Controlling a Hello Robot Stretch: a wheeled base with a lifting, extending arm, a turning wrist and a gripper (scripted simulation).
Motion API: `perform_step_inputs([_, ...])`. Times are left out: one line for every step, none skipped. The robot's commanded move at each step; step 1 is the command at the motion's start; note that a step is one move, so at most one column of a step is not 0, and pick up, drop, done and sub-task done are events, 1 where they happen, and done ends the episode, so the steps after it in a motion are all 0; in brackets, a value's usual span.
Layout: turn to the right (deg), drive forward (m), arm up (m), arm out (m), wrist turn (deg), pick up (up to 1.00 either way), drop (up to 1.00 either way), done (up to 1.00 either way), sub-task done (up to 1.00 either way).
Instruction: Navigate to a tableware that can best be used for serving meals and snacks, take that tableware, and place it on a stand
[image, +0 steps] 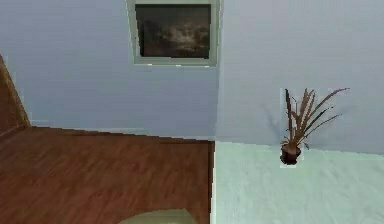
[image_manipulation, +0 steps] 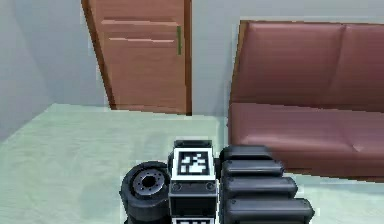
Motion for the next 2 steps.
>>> perform_step_inputs([-18.0,0.0,0.0,0.0,0.0,0.0,0.0,0.0,0.0])
perform_step_inputs([0.0,0.05,0.0,0.0,0.0,0.0,0.0,0.0,0.0])
